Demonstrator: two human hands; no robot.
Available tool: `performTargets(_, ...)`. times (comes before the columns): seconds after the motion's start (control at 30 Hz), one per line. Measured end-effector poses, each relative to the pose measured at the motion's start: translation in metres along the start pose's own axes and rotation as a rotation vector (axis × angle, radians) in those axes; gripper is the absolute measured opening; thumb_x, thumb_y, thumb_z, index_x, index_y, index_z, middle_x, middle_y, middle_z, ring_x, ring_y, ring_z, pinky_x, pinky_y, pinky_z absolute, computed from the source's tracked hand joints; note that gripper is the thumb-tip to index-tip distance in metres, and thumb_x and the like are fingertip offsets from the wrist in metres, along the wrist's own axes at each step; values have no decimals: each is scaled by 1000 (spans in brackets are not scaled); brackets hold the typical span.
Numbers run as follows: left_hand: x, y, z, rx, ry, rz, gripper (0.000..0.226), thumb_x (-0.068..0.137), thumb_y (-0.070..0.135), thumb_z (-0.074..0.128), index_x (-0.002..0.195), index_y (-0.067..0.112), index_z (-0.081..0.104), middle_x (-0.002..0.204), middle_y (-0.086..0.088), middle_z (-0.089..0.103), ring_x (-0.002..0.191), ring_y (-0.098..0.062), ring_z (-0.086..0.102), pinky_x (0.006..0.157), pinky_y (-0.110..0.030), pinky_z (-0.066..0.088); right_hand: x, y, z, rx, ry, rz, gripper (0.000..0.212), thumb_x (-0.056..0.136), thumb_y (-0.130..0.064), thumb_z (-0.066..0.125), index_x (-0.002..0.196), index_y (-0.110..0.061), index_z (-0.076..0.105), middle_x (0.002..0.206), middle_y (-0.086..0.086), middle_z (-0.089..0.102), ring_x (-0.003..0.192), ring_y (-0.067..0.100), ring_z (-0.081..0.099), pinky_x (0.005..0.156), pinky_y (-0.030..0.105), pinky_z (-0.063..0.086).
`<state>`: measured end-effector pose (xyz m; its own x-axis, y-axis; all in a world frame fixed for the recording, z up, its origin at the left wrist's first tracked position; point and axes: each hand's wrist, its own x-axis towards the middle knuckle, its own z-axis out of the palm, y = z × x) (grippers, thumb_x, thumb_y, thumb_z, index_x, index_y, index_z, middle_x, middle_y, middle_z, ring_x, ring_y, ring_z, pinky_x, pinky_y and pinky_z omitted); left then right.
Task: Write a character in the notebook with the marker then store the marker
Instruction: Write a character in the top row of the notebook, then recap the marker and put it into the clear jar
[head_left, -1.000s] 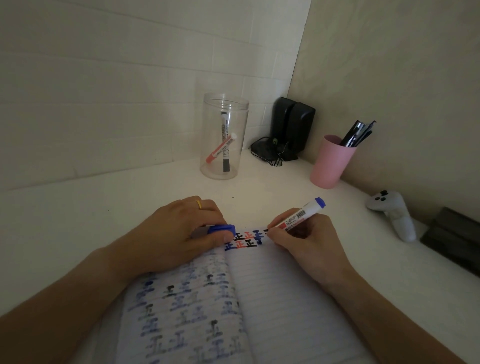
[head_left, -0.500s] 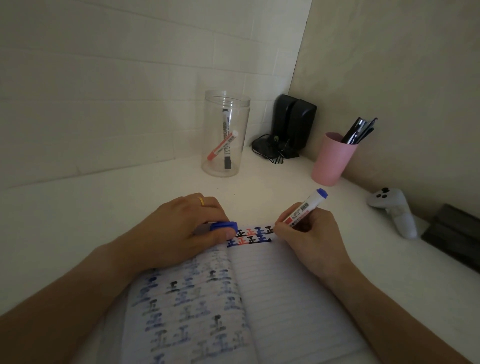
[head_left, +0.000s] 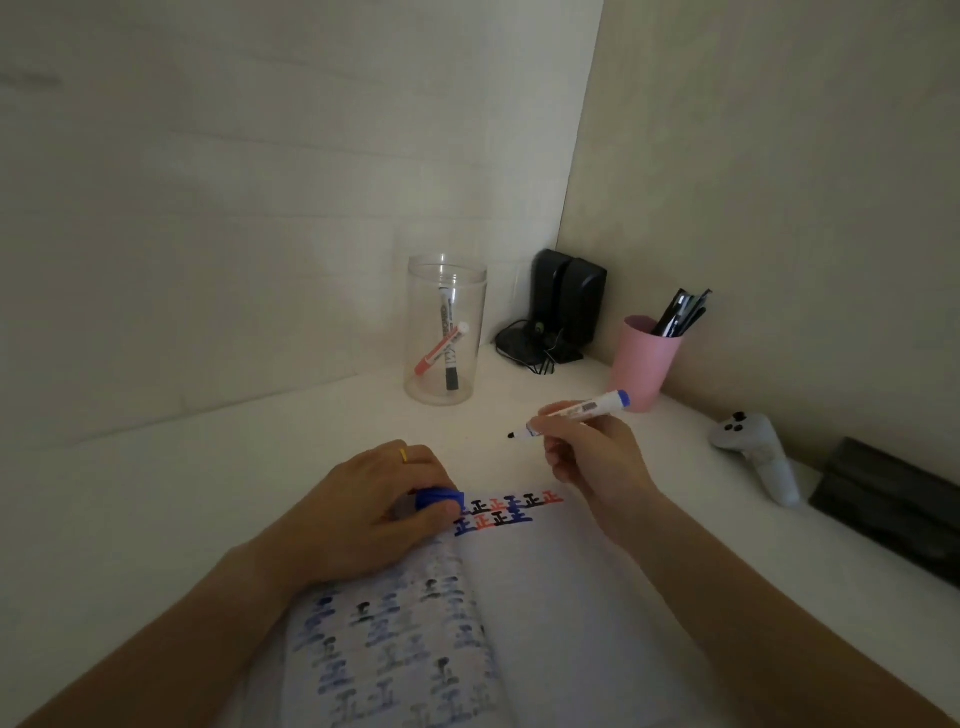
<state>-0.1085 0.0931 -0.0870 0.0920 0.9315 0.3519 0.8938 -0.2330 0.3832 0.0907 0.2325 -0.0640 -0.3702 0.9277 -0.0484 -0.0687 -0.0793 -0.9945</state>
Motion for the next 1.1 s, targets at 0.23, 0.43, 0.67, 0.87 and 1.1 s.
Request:
performTargets(0.23, 4, -3, 2, 68, 179, -60, 23, 92, 47, 53, 106, 35, 67, 100, 20, 56, 85, -4, 58, 76, -21, 48, -12, 16, 1, 77, -101, -192, 16, 90, -10, 68, 101, -11, 79, 89, 17, 79, 77, 23, 71, 63, 31, 52)
performTargets(0.43, 7, -8, 4, 21, 288, -109, 26, 93, 29, 68, 120, 29, 67, 102, 15, 63, 84, -4, 59, 76, -16, 48, -14, 15, 3, -1, -95, -262, 11, 86, -9, 72, 95, -9, 77, 82, 15, 79, 74, 23, 73, 70, 34, 57)
performTargets(0.67, 5, -3, 2, -51, 350, -156, 23, 87, 25, 76, 109, 29, 68, 97, 16, 69, 92, -8, 62, 80, -6, 45, -16, 17, 1, -56, -117, -303, 10, 85, -4, 74, 89, -10, 80, 72, 12, 76, 66, 19, 69, 64, 28, 56)
performTargets(0.87, 5, 1, -2, -55, 349, -71, 23, 88, 23, 76, 110, 26, 70, 100, 16, 69, 88, -6, 63, 78, -7, 44, -20, 18, 3, -101, -199, -316, 9, 85, -5, 74, 89, -10, 80, 74, 13, 77, 66, 20, 70, 64, 24, 59)
performTargets(1.1, 3, 10, -6, -183, 328, -19, 22, 90, 27, 70, 111, 22, 73, 99, 12, 72, 89, -13, 67, 80, -14, 51, -27, 13, 2, -32, -331, -294, 18, 74, -17, 78, 91, -11, 82, 80, 18, 79, 68, 23, 73, 67, 28, 61)
